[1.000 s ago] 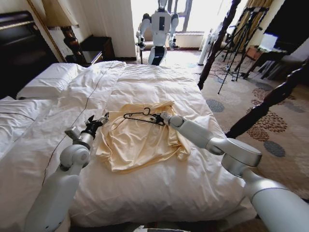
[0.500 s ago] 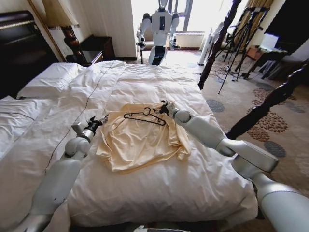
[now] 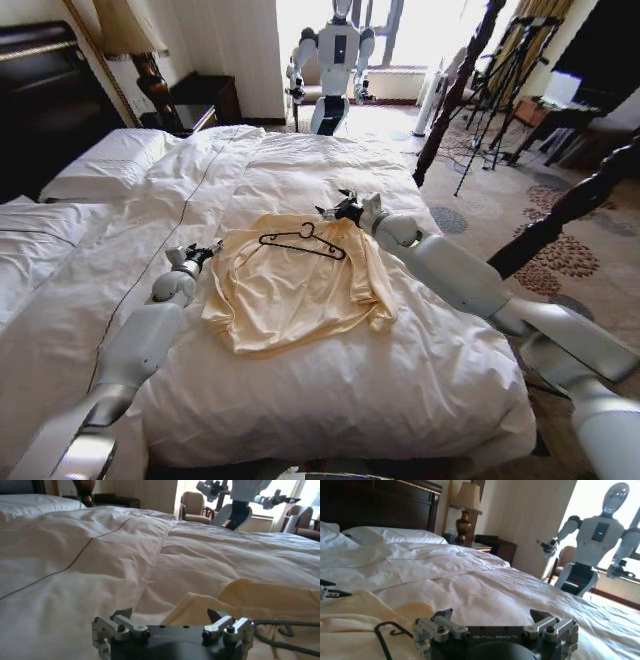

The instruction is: Pick up the clothes from the bed and hang them on the clothes hanger.

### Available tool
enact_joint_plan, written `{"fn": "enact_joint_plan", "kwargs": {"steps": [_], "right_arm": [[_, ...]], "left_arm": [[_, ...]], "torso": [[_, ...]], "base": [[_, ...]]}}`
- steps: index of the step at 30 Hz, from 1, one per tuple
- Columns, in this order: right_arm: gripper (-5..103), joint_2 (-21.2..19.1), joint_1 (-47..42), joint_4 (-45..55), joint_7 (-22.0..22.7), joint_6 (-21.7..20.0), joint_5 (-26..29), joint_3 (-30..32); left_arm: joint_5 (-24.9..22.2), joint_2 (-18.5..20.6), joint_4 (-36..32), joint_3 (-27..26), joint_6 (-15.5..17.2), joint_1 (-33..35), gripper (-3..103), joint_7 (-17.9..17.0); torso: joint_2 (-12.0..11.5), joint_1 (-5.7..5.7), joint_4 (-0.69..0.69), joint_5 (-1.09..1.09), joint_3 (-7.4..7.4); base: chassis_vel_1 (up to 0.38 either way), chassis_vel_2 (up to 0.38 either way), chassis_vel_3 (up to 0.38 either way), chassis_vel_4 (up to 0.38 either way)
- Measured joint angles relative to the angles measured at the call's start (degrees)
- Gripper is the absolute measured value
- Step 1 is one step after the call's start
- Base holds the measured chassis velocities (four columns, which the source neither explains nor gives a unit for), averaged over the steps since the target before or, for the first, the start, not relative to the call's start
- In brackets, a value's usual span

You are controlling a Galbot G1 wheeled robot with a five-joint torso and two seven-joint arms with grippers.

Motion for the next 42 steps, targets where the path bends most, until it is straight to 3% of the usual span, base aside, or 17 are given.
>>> {"fn": "enact_joint_plan", "kwargs": {"steps": [4,9,18,24,31,37,42], "right_arm": [[100,-2.16,-0.96,0.67,0.71,-0.38,0.03,0.84],[100,-6.35,-2.12,2.86,1.87,-0.82,1.94,1.73],[100,-11.13,-4.70,5.32,2.29,-1.29,3.97,4.10],[100,-11.94,-6.56,5.76,2.16,-1.11,4.00,5.29],[100,-13.69,-7.73,7.72,2.19,-0.77,4.98,5.61],[100,-14.68,-7.73,7.66,2.11,-0.41,5.19,5.62],[100,-14.46,-7.93,7.58,3.32,-0.03,5.15,5.77]], "left_arm": [[-0.98,-1.78,1.87,2.37,0.11,-2.92,100,0.84],[-0.45,-4.86,7.20,5.69,0.13,-6.76,100,1.43],[3.85,-6.63,10.54,3.93,-1.18,-9.34,100,1.13],[6.17,-5.50,11.22,3.64,-1.05,-10.25,100,2.18],[11.17,-6.89,18.60,4.89,-2.49,-12.58,100,5.14],[11.76,-6.58,17.65,3.71,-1.75,-10.70,103,7.61],[11.74,-6.32,16.84,2.89,-2.05,-9.20,89,8.43]], "torso": [[0.00,0.00,-0.01,-0.05,0.00],[0.00,0.00,0.07,-0.05,0.00],[0.00,0.00,0.05,-0.05,0.00],[0.00,0.00,0.08,-0.03,0.00],[0.00,0.00,0.05,-0.07,0.00],[0.00,0.00,0.05,-0.07,0.00],[0.00,0.00,0.05,-0.06,0.00]], "base": [[0.000,0.000,0.000,0.000],[0.000,0.000,0.000,0.000],[0.000,0.000,0.000,0.000],[0.000,0.000,0.000,0.000],[0.000,0.000,0.000,0.000],[0.000,0.000,0.000,0.000],[0.000,0.000,0.000,0.000]]}}
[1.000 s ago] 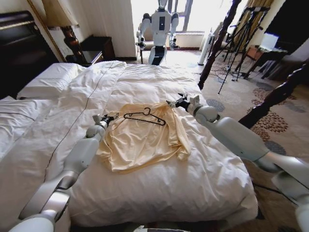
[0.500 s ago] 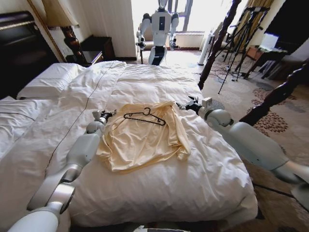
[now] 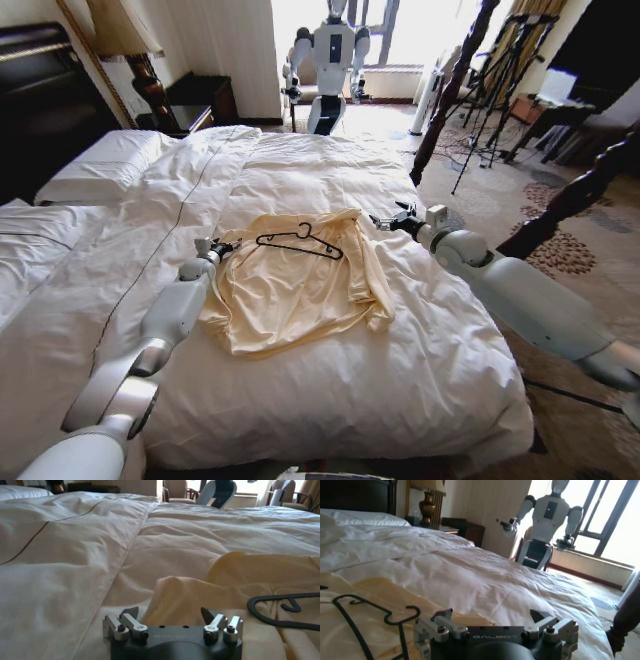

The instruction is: Pick up the clothes from the bed and hang them on the clothes hanger.

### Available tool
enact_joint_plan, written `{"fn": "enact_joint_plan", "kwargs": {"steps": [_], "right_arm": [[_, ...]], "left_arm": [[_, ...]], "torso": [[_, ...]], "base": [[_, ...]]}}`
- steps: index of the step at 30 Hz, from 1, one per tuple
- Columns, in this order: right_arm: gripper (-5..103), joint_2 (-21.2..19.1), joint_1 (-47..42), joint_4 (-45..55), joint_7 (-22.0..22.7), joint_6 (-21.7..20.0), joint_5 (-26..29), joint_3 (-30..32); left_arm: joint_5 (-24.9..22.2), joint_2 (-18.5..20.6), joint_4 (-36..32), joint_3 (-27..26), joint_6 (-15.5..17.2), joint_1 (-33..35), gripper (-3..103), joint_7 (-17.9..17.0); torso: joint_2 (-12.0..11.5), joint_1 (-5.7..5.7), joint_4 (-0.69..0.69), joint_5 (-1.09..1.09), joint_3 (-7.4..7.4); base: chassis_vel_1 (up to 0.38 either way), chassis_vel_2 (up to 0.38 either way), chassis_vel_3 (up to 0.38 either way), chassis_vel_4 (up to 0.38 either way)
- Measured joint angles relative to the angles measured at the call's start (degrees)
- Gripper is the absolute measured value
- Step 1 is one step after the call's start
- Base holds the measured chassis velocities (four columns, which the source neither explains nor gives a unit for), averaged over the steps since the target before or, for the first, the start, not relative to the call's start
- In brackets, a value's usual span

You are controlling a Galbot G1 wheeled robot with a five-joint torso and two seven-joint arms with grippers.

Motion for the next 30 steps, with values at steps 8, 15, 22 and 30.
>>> {"fn": "enact_joint_plan", "kwargs": {"steps": [8,15,22,30], "right_arm": [[100,-0.17,-0.08,-0.34,0.97,0.46,-0.26,-0.02],[100,-0.81,-0.21,-0.15,2.00,0.67,-0.53,-0.08],[100,-1.91,-0.23,0.11,3.10,0.12,-0.60,-0.02],[100,-2.06,-0.94,0.71,3.60,-0.19,-0.54,0.31]], "left_arm": [[-0.19,0.91,-2.94,-1.12,0.32,1.98,66,0.02],[-0.21,0.24,-3.38,-1.11,0.42,1.58,50,-0.07],[1.06,-0.28,-5.39,-1.28,0.97,2.22,30,-3.10],[0.80,2.29,-15.90,-2.02,4.06,4.40,10,-5.45]], "torso": [[0.00,0.00,0.01,0.00,0.00],[0.00,0.00,0.01,0.00,0.00],[0.00,0.00,-0.01,-0.01,0.00],[0.00,0.00,0.01,0.00,0.00]], "base": [[0.000,0.000,0.000,0.000],[0.000,0.000,0.000,0.000],[0.000,0.000,0.000,0.000],[0.000,0.000,0.000,0.000]]}}
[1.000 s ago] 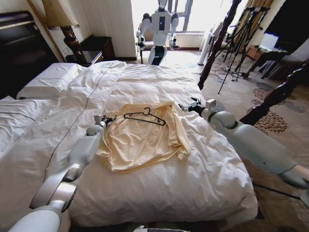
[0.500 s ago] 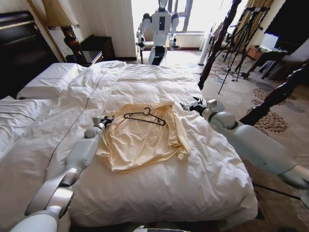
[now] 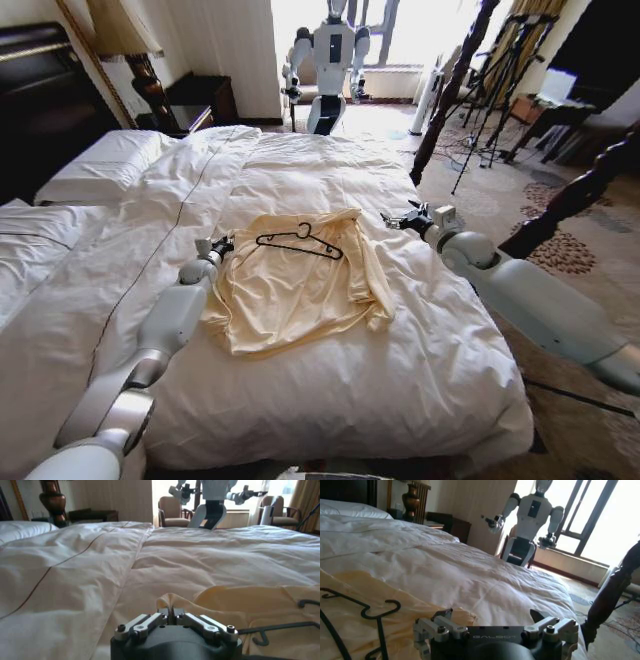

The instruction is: Pick up the clothes from the bed and hang them on the clothes hanger.

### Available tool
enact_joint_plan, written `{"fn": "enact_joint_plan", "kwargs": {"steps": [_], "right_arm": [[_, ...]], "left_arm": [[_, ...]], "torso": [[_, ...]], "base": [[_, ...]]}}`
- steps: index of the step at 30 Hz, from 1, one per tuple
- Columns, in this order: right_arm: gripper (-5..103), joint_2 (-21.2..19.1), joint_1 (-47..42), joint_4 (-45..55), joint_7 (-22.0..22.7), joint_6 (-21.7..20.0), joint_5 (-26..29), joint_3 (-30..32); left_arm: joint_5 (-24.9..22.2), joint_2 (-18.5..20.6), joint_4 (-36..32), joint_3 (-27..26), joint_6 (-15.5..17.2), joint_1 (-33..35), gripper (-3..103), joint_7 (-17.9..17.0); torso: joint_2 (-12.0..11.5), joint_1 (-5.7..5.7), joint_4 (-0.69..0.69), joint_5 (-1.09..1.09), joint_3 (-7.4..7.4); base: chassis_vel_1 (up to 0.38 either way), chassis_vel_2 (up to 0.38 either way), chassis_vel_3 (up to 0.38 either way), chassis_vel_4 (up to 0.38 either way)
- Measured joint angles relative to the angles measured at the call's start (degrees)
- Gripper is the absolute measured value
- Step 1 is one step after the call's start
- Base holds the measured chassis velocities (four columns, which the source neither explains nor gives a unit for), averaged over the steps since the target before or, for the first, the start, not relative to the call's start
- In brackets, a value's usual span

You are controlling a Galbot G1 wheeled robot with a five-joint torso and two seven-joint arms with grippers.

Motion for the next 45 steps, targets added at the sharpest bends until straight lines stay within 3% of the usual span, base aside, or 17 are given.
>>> {"fn": "enact_joint_plan", "kwargs": {"steps": [4,12,17,22,24,34,43,45], "right_arm": [[100,-0.21,-0.69,0.55,0.01,-0.01,-0.12,0.34],[100,-2.00,-2.22,1.55,0.18,-0.01,-0.14,1.78],[100,-3.54,-3.12,1.46,-0.38,0.00,-0.08,3.13],[100,-4.72,-4.88,1.26,-0.69,0.02,-0.10,5.23],[100,-5.37,-5.89,1.32,-0.84,0.04,-0.11,6.15],[100,-7.40,-6.94,1.38,-1.02,0.25,0.13,7.20],[100,-8.23,-7.82,1.42,-1.65,0.35,0.24,8.52],[100,-8.03,-7.86,1.57,-1.60,0.25,0.44,8.59]], "left_arm": [[0.37,0.72,-5.67,0.72,0.95,0.03,1,-0.94],[1.39,-0.74,-13.93,5.85,2.49,-1.02,1,-3.16],[1.12,-1.56,-21.86,10.39,5.77,-0.12,1,-5.98],[0.20,-1.26,-29.12,14.44,9.97,4.59,1,-11.44],[0.22,-2.40,-29.21,16.43,10.97,6.29,1,-14.08],[2.63,-9.63,-24.18,21.78,9.28,6.29,1,-15.37],[4.55,-9.72,-24.03,24.33,8.53,9.12,0,-16.41],[4.78,-10.47,-22.94,24.13,7.07,9.71,10,-16.17]], "torso": [[0.00,0.00,0.01,0.02,0.00],[0.00,0.00,-0.01,0.02,0.00],[0.00,0.00,-0.03,0.03,0.00],[0.00,-0.01,0.01,0.00,-0.01],[0.00,-0.01,0.01,0.01,-0.01],[0.00,0.00,-0.02,0.02,-0.01],[0.00,0.00,0.00,0.00,-0.01],[0.00,0.00,0.00,-0.01,-0.01]], "base": [[0.000,0.000,0.000,0.000],[0.000,0.000,0.000,0.000],[0.000,0.000,0.000,0.000],[0.000,0.000,0.000,0.000],[0.000,0.000,0.000,0.000],[0.000,0.000,0.000,0.000],[0.000,0.000,0.000,0.000],[0.000,0.000,0.000,0.000]]}}
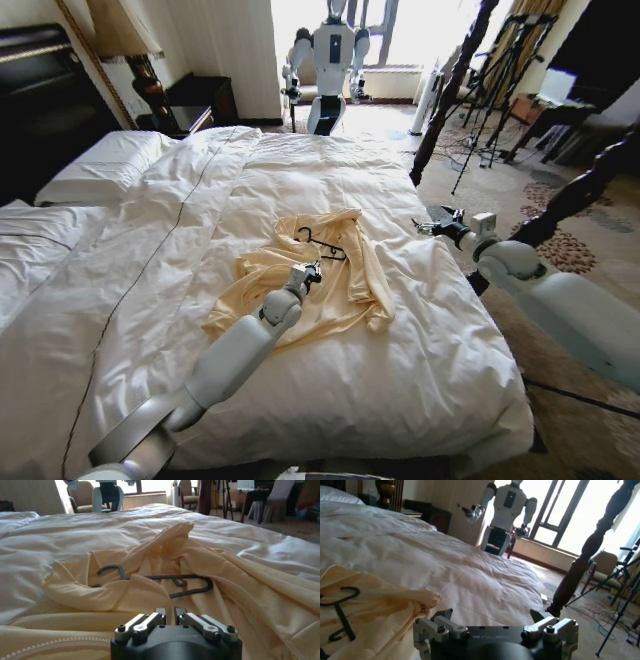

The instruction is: Pick up the clothes from the bed and hang them on the clothes hanger.

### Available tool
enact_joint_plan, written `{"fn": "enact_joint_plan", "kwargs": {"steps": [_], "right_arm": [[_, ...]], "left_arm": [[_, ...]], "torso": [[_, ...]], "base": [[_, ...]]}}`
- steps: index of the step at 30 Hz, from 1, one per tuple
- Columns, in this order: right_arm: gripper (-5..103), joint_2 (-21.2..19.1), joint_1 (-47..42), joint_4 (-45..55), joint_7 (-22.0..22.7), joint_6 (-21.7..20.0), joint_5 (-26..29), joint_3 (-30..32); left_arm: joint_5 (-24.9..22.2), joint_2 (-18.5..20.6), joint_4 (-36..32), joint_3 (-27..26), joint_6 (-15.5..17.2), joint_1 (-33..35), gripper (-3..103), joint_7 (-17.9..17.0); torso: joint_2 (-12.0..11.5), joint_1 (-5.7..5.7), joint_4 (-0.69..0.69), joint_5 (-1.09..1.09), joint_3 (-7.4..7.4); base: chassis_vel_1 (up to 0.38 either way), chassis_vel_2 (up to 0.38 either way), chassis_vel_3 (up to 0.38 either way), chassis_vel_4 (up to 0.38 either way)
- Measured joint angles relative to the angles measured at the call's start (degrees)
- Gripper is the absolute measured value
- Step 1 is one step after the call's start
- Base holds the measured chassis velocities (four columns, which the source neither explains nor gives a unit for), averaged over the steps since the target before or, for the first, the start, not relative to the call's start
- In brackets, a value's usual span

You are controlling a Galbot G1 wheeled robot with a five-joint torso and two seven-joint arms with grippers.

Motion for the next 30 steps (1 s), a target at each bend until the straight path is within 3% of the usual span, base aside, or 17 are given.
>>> {"fn": "enact_joint_plan", "kwargs": {"steps": [4,5,7,9,12,13,15,16,17,19,21,22,25,29,30], "right_arm": [[100,0.31,0.14,0.00,0.02,-0.36,0.45,0.03],[100,0.30,0.34,0.02,0.02,-0.71,1.02,0.05],[100,0.24,0.50,0.04,0.00,-0.98,1.56,0.05],[100,0.18,0.80,0.01,-0.19,-1.53,3.04,0.08],[100,1.81,1.06,-1.27,0.66,-3.02,8.23,0.49],[100,1.81,1.06,-1.27,0.66,-3.02,8.23,0.49],[100,4.50,1.14,-2.81,2.27,-3.27,10.36,0.47],[100,5.49,1.20,-3.29,2.91,-3.32,10.91,0.37],[100,7.68,1.27,-4.59,4.25,-3.36,12.57,-0.28],[100,8.93,1.18,-5.05,4.64,-3.58,14.52,-1.03],[100,11.81,0.84,-5.94,5.08,-4.53,17.20,-2.78],[100,11.81,0.84,-5.94,5.08,-4.53,17.20,-2.78],[100,17.17,0.91,-9.33,6.12,-3.65,15.57,-3.65],[100,23.74,3.44,-16.45,6.66,-2.72,13.18,-3.53],[100,26.35,4.75,-19.33,6.46,-2.65,12.49,-3.54]], "left_arm": [[-0.02,-0.37,0.78,-1.14,-0.90,0.76,21,0.51],[-0.27,0.04,0.17,-1.81,-0.72,1.16,32,0.55],[-0.66,0.46,-0.57,-2.39,-0.34,1.45,32,0.52],[-1.61,1.36,-2.09,-3.48,0.37,1.94,37,-0.02],[-3.96,3.88,-5.85,-6.56,1.15,2.74,54,-1.46],[-3.96,3.88,-5.85,-6.56,1.15,2.74,54,-1.46],[-4.95,5.26,-7.28,-8.54,1.15,3.07,65,-2.13],[-5.17,5.67,-7.67,-9.16,1.13,3.15,65,-2.34],[-5.40,6.73,-8.35,-10.37,0.94,3.24,75,-2.82],[-5.41,7.63,-8.63,-11.39,0.61,3.24,75,-3.08],[-5.12,8.82,-8.87,-13.83,0.23,3.33,86,-3.09],[-5.12,8.82,-8.87,-13.83,0.23,3.33,86,-3.09],[-4.95,9.72,-8.60,-15.34,-0.20,2.92,99,-3.03],[-4.93,10.93,-9.30,-15.99,-0.41,2.94,100,-2.21],[-4.93,11.69,-10.37,-16.50,-0.55,3.74,100,-2.16]], "torso": [[0.00,0.00,-0.01,0.01,0.00],[0.00,0.00,-0.01,0.00,0.00],[0.00,0.01,-0.01,0.00,0.00],[0.00,0.01,-0.01,0.00,0.00],[0.00,0.00,-0.02,-0.01,0.00],[0.00,0.00,-0.02,-0.01,0.00],[-0.01,0.00,-0.02,0.01,0.00],[-0.01,0.00,-0.02,0.01,0.00],[-0.01,0.01,0.02,0.00,0.01],[-0.01,0.01,0.02,0.01,0.02],[-0.01,0.01,0.00,-0.04,0.01],[-0.01,0.01,0.00,-0.04,0.01],[-0.01,0.00,0.00,0.02,0.01],[-0.01,0.02,-0.04,-0.06,0.02],[-0.01,0.02,-0.02,0.03,0.02]], "base": [[0.000,0.000,0.000,0.000],[0.000,0.000,0.000,0.000],[0.000,0.000,0.000,0.000],[0.000,0.000,0.000,0.000],[0.000,0.000,0.000,0.000],[0.000,0.000,0.000,0.000],[0.000,0.000,0.000,0.000],[0.000,0.000,0.000,0.000],[0.000,0.000,0.000,0.000],[0.000,0.000,0.000,0.000],[0.000,0.000,0.000,0.000],[0.000,0.000,0.000,0.000],[0.000,0.000,0.000,0.000],[0.000,0.000,0.000,0.000],[0.000,0.000,0.000,0.000]]}}
